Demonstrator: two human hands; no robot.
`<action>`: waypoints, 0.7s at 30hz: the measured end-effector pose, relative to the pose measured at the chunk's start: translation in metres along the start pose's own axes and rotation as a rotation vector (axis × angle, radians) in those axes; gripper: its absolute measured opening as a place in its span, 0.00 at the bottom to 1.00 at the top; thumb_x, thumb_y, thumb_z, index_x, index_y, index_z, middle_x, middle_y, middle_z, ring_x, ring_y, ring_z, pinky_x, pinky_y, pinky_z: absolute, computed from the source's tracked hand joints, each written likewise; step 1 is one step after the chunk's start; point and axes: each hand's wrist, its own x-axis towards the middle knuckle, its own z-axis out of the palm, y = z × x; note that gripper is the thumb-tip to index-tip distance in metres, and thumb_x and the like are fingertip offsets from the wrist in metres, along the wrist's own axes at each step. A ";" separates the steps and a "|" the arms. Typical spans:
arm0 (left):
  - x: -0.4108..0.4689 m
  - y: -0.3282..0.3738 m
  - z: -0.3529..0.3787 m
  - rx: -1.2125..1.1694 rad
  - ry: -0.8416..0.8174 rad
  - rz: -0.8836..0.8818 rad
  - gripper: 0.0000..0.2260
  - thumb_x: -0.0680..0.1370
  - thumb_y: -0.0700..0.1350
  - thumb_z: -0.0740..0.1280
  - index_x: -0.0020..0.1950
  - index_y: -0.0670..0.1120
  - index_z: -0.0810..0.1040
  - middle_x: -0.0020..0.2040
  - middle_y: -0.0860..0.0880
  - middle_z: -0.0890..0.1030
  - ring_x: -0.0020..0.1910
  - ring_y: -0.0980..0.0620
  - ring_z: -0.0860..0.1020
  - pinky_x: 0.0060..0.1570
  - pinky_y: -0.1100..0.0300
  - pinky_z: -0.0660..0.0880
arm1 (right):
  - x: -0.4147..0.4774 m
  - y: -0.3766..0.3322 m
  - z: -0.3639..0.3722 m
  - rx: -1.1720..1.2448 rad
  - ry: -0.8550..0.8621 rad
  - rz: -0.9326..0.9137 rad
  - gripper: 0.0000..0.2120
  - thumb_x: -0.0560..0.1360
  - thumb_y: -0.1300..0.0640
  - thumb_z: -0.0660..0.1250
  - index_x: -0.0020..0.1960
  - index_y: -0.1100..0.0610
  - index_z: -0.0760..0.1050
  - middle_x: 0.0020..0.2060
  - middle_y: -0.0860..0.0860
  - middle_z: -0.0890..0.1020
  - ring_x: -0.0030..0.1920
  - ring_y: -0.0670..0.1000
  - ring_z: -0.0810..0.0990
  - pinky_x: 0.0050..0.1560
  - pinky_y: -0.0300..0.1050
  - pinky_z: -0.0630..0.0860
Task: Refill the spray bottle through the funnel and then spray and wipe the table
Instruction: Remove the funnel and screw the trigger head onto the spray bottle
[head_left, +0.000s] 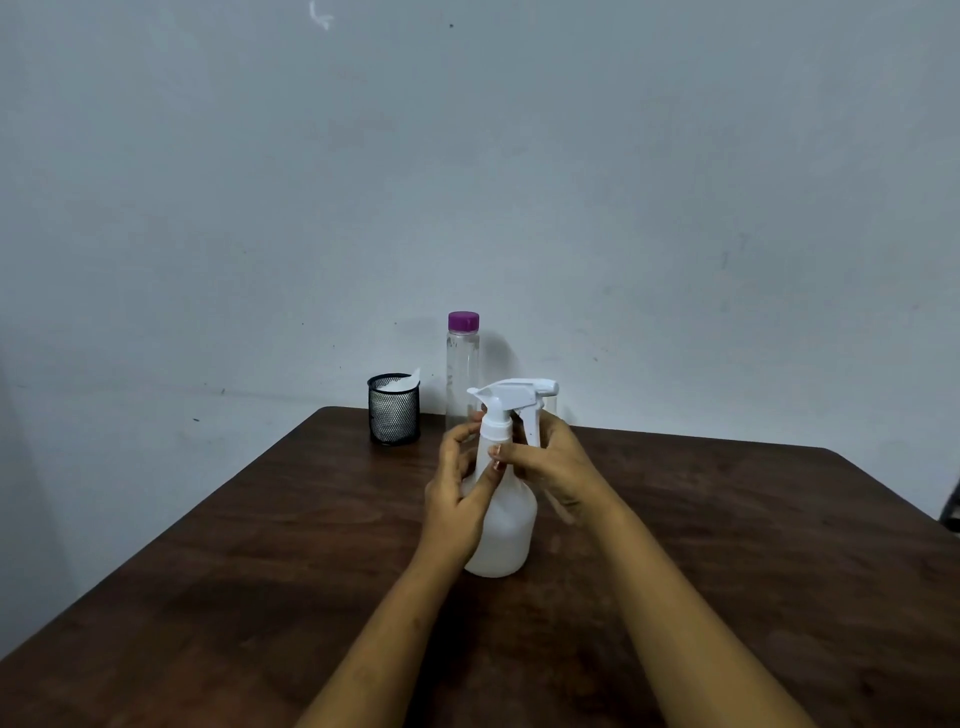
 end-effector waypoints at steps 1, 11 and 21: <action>0.000 0.000 0.000 0.001 -0.002 0.000 0.16 0.74 0.49 0.67 0.60 0.60 0.69 0.58 0.52 0.80 0.56 0.60 0.79 0.51 0.69 0.75 | 0.000 0.000 0.001 0.004 0.019 -0.006 0.14 0.72 0.69 0.69 0.53 0.55 0.78 0.50 0.56 0.84 0.52 0.54 0.83 0.55 0.48 0.79; 0.002 -0.005 0.000 0.061 0.020 0.033 0.15 0.78 0.42 0.65 0.59 0.59 0.69 0.60 0.54 0.79 0.60 0.59 0.77 0.58 0.63 0.74 | 0.004 0.001 0.012 -0.239 0.222 -0.149 0.13 0.68 0.62 0.75 0.47 0.50 0.77 0.41 0.45 0.83 0.41 0.39 0.82 0.46 0.37 0.79; 0.002 -0.007 -0.001 0.069 0.030 -0.020 0.13 0.76 0.47 0.68 0.56 0.60 0.69 0.54 0.48 0.82 0.54 0.55 0.81 0.52 0.62 0.77 | 0.003 -0.007 -0.009 0.368 -0.144 0.112 0.15 0.71 0.52 0.66 0.55 0.57 0.79 0.51 0.55 0.81 0.54 0.54 0.79 0.61 0.53 0.73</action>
